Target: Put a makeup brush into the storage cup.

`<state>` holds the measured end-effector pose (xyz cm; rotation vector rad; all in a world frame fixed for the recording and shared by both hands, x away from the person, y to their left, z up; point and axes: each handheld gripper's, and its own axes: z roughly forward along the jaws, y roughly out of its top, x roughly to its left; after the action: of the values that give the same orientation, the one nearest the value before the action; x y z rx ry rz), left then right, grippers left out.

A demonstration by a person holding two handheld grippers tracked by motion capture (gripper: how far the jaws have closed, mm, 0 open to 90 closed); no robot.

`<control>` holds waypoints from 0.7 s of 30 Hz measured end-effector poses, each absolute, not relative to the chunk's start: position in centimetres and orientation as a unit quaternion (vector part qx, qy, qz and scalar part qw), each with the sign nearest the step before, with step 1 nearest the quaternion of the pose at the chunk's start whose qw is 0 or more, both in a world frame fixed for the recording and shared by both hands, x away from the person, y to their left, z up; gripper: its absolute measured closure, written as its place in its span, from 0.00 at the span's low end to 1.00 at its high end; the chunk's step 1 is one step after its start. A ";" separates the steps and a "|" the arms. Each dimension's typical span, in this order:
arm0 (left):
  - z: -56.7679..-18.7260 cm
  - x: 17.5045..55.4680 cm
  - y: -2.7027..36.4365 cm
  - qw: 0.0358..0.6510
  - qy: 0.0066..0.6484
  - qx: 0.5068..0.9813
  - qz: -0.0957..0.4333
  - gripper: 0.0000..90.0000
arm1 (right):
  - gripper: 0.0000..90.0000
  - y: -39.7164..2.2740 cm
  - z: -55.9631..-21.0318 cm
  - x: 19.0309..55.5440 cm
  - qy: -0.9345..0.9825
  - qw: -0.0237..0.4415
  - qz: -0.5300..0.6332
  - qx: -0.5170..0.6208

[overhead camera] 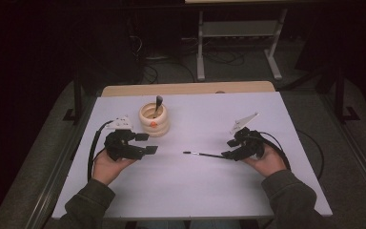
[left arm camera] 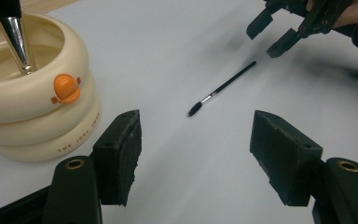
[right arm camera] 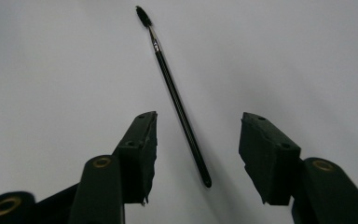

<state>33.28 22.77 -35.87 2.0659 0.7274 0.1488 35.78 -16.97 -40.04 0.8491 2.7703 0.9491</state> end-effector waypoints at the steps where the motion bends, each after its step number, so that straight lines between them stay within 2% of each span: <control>1: -35.9 33.3 22.8 0.456 0.294 0.838 0.061 0.37 | 0.54 -16.9 -40.2 35.9 0.910 0.046 0.308 0.274; 12: -35.9 33.0 22.7 0.454 0.291 0.840 0.059 0.36 | 0.70 -16.2 -41.4 36.4 0.925 0.044 0.274 0.258; 21: -36.1 33.1 22.7 0.450 0.293 0.842 0.050 0.37 | 0.74 -15.7 -42.3 36.6 0.933 0.045 0.260 0.245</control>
<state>33.14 22.74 -36.06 2.0822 0.7237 0.1247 36.63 -15.74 -42.26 0.7476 2.8493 0.7946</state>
